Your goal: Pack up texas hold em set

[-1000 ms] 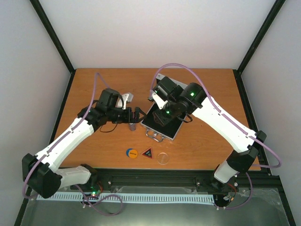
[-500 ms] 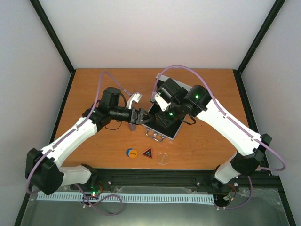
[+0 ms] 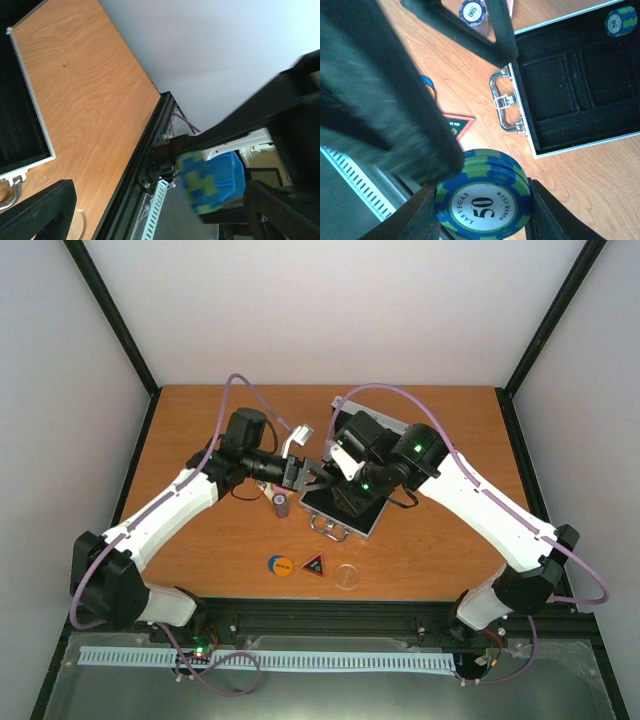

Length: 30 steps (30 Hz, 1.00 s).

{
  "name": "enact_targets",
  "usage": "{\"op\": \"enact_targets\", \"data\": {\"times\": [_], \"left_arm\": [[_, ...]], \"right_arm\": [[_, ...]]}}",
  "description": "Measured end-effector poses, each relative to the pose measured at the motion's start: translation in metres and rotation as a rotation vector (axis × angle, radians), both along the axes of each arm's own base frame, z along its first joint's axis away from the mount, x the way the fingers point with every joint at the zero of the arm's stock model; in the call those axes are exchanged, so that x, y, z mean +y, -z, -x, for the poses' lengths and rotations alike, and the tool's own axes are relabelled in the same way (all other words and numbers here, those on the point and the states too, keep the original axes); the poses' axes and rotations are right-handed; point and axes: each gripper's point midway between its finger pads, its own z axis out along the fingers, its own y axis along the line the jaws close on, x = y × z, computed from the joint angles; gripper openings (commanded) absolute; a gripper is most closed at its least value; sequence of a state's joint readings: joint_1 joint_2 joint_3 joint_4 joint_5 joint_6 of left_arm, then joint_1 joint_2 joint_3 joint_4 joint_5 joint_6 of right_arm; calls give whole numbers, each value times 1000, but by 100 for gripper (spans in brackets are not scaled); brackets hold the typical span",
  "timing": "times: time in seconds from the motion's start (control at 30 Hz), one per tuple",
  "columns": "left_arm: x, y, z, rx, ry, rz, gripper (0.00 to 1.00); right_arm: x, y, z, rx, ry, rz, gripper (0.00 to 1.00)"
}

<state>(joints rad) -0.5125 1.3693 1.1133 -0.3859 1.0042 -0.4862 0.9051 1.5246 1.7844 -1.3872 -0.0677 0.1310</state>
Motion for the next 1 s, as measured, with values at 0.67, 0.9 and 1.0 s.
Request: {"op": "enact_targets", "data": {"times": [0.67,0.9,1.0], "left_arm": [[-5,-19,23,66,180,69,89],[-9,-14,17,116,196,64,89],[-11,-7,14,141,194,56,89]], "right_arm": [[-3,3,2,-1,-7,9,3],[-4,1,3,-5,-10,7,3],[-3,1,4,-7,-14,6,3]]}}
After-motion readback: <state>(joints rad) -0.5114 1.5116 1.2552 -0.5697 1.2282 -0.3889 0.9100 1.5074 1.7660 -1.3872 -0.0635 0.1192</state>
